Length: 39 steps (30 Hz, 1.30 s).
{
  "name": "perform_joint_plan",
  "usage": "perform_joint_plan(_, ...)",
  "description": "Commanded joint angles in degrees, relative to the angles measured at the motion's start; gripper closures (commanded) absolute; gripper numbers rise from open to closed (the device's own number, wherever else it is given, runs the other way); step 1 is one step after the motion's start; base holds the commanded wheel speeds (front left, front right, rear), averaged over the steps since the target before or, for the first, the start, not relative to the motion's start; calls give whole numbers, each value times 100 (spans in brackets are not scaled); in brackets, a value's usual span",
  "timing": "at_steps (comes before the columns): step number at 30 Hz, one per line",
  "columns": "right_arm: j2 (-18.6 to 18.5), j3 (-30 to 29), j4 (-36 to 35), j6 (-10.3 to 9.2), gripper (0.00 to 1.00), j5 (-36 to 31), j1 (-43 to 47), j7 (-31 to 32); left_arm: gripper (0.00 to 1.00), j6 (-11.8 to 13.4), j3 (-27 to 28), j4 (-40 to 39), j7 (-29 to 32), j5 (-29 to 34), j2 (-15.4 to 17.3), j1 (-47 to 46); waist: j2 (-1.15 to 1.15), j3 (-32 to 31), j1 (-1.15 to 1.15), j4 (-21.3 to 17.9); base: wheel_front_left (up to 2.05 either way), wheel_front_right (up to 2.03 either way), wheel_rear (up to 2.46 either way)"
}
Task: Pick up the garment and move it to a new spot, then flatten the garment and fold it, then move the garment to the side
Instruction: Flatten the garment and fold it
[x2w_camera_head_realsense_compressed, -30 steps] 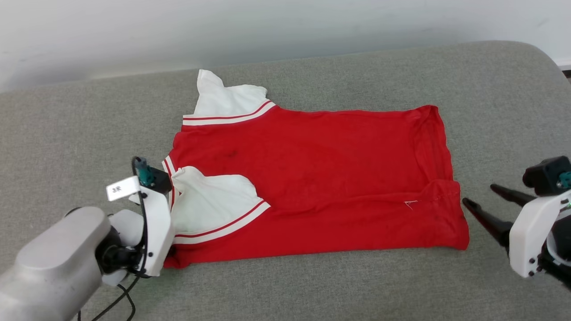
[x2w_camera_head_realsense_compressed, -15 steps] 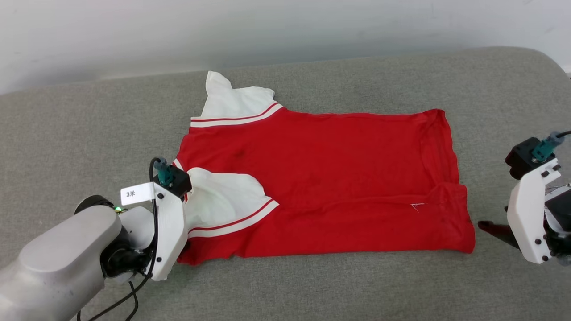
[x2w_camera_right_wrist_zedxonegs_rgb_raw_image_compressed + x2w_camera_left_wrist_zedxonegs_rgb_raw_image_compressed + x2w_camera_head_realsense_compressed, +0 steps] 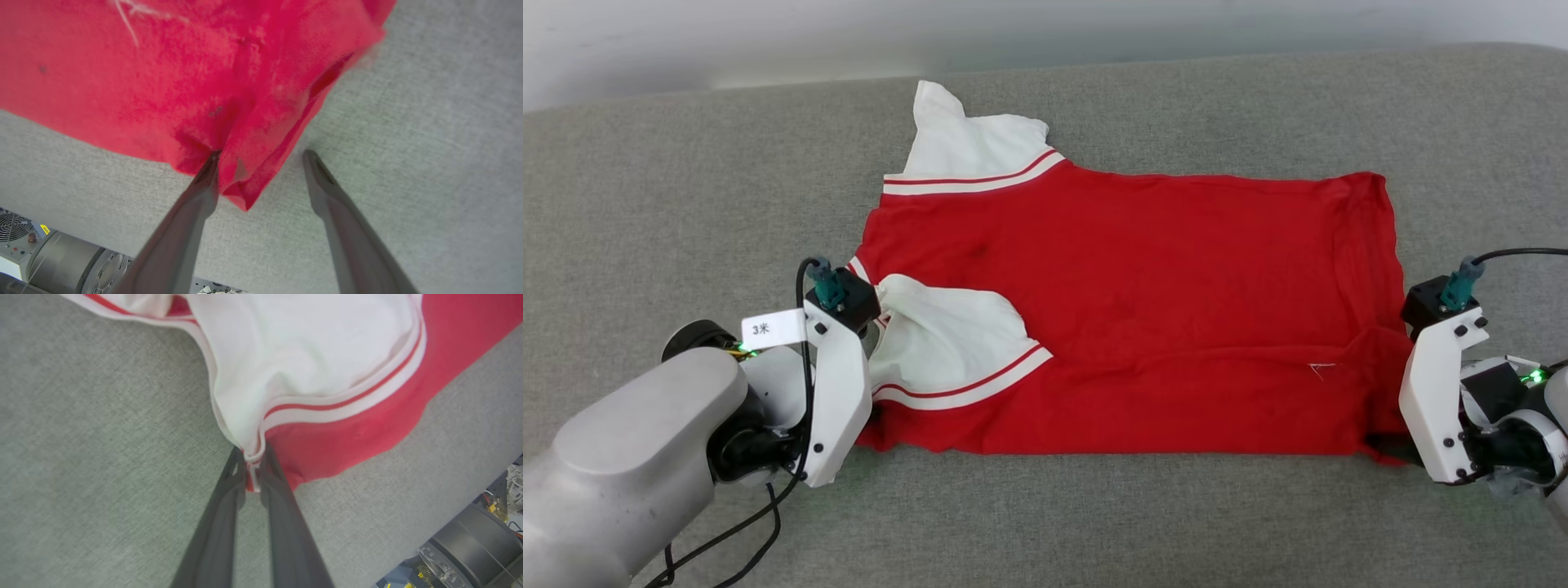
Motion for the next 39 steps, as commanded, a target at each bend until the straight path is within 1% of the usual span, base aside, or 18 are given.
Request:
perform_joint_plan(1,221,153,187,-2,0,50,295,-81,100,-2,-26,20,-52,-15,5,-53,0,55,0,39,0,0,0)
perform_joint_plan(5,281,263,306,-1,0,116,452,-350,100,-3,-68,73,-131,-82,40,31,0,41,0,22,0,0,0)
perform_joint_plan(6,243,272,283,-2,2,117,422,-451,100,-2,-74,96,-169,-111,50,65,0,8,0,11,0,0,0)
perform_joint_plan(7,202,252,252,-2,90,146,373,-565,100,-2,-79,119,-199,-129,62,101,0,-29,0,0,0,0,0)
perform_joint_plan(8,164,232,227,-2,100,192,342,-628,100,-2,-84,140,-234,-153,67,136,0,-81,0,-12,0,0,0)
perform_joint_plan(11,-3,165,47,-2,100,296,244,-904,100,-2,-99,154,-340,-223,108,230,0,-265,0,-31,0,0,0)
perform_joint_plan(12,-263,168,-280,-2,100,471,287,-1186,100,-2,-145,74,-469,-297,220,427,0,-528,0,-31,0,0,0)
perform_joint_plan(17,-606,178,-683,-2,100,673,609,-1450,100,-2,-203,-116,-625,-375,458,783,0,-795,0,1,0,0,0)
perform_joint_plan(22,-903,117,-1010,-3,100,813,1160,-1680,100,19,-232,-274,-823,-467,640,1242,0,-997,0,54,0,0,0)
perform_joint_plan(27,-1143,114,-1283,-4,100,884,1756,-1733,100,152,-258,-424,-940,-552,675,1694,0,-1085,0,76,0,0,0)
perform_joint_plan(30,-1146,118,-1336,-4,100,864,2015,-1710,100,243,-268,-449,-982,-619,654,1896,0,-1048,0,74,0,0,0)
perform_joint_plan(34,-939,95,-1200,-4,100,734,2159,-1753,100,288,-291,-340,-954,-706,546,2105,0,-959,0,63,0,0,0)
perform_joint_plan(37,-794,43,-1061,-3,100,626,2142,-1861,100,292,-302,-204,-1011,-657,478,2165,0,-929,0,68,0,0,0)
perform_joint_plan(38,-763,-3,-1030,-3,7,566,2126,-1930,61,313,-259,-165,-1072,-650,466,2131,0,-936,0,79,0,0,0)
perform_joint_plan(39,-726,-45,-1019,-3,0,532,2114,-2016,0,342,-220,-153,-1147,-586,471,2060,0,-958,0,92,0,0,0)
